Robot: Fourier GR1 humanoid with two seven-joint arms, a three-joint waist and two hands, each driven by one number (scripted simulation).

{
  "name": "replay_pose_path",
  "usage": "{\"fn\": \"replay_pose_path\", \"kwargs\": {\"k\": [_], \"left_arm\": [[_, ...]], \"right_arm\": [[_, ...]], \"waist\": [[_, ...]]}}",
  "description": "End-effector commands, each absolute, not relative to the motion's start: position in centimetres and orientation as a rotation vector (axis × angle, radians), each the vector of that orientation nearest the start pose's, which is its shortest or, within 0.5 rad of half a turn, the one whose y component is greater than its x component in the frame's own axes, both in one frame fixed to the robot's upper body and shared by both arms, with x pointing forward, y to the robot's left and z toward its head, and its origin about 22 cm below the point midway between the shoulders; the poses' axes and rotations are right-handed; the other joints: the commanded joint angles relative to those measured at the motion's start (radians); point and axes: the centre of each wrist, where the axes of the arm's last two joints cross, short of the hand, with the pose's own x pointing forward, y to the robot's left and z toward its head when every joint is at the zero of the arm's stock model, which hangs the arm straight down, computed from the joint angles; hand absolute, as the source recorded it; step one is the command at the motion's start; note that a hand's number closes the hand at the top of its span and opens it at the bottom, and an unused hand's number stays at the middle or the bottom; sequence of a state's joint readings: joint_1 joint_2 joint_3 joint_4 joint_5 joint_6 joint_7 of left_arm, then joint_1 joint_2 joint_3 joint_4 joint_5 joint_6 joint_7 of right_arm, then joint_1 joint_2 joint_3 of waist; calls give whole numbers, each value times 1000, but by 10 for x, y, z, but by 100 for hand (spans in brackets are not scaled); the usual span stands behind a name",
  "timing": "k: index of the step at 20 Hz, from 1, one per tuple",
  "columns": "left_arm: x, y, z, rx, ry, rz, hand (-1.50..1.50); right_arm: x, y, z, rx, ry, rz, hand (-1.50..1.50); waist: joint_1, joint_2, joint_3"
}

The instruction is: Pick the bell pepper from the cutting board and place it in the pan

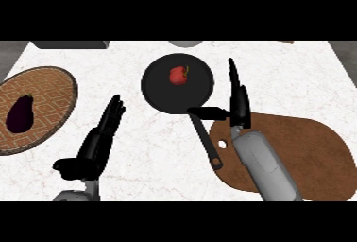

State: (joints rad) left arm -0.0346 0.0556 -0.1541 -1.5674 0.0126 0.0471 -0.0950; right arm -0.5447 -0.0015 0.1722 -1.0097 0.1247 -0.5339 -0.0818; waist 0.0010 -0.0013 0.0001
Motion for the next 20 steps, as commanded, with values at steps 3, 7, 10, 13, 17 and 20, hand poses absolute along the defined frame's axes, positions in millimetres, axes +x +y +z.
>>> {"fn": "replay_pose_path", "kwargs": {"k": [3, 7, 10, 13, 17, 20], "left_arm": [[249, 220, 11, -42, -1702, -116, 0], [256, 214, 14, -61, -1689, -114, 0], [255, 207, 21, -54, -1712, -112, 0], [231, 202, 9, -61, -1693, -133, 0], [246, 201, 12, -76, -1700, -138, 0], [248, 210, -13, -51, -1688, -133, 0]], "right_arm": [[323, -132, 16, -364, -1646, 165, -150], [311, -141, -7, -371, -1646, 175, -150], [323, -141, 8, -395, -1638, 185, -150], [314, -133, 15, -427, -1628, 206, -150], [308, -115, 20, -415, -1622, 220, -150], [298, -149, 20, -480, -1644, 229, -150]], "waist": [[-3, 0, 0], [-1, 1, 0], [1, 1, 0], [2, 0, 0], [1, 1, 0], [-3, 1, 0]]}}
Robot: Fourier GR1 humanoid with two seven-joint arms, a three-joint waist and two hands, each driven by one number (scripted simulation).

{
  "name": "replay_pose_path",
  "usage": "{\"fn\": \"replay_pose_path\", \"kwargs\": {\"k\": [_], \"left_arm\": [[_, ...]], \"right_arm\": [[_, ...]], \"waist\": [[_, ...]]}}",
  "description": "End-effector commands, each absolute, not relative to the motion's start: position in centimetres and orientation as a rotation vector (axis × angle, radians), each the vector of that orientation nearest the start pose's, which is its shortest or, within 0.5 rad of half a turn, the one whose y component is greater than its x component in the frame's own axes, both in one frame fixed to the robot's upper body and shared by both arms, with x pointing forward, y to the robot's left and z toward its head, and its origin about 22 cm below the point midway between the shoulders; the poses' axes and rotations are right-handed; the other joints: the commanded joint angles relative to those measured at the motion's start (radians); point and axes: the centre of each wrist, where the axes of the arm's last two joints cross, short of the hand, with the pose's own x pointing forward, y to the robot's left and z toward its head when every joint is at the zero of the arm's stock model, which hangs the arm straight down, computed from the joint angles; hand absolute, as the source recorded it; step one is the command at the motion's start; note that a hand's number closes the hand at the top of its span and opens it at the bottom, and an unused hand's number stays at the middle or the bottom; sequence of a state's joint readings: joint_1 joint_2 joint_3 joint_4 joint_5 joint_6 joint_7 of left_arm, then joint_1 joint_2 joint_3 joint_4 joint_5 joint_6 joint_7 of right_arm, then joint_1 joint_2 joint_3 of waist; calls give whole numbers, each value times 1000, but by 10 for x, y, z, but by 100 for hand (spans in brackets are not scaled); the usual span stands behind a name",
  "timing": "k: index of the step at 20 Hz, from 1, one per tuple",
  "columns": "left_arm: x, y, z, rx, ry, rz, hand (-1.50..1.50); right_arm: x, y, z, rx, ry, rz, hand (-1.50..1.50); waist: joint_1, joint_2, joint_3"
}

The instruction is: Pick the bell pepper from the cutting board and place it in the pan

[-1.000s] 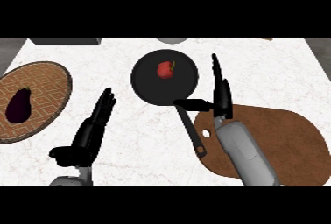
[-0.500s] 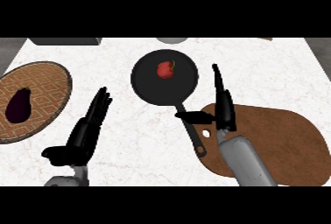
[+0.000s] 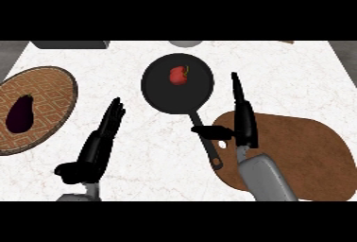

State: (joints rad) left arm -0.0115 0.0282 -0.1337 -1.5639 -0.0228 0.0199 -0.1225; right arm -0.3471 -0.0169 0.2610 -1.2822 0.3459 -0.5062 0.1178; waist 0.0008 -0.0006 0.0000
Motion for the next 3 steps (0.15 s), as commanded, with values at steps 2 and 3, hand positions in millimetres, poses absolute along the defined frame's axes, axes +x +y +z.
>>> {"fn": "replay_pose_path", "kwargs": {"k": [2, 3], "left_arm": [[245, 194, 14, -55, -1703, -114, 0], [227, 213, 10, -60, -1703, -135, 0]], "right_arm": [[310, -122, 31, -520, -1640, 247, -150], [298, -128, 13, -544, -1636, 251, -150]], "waist": [[1, 0, 0], [3, -1, 0]]}}
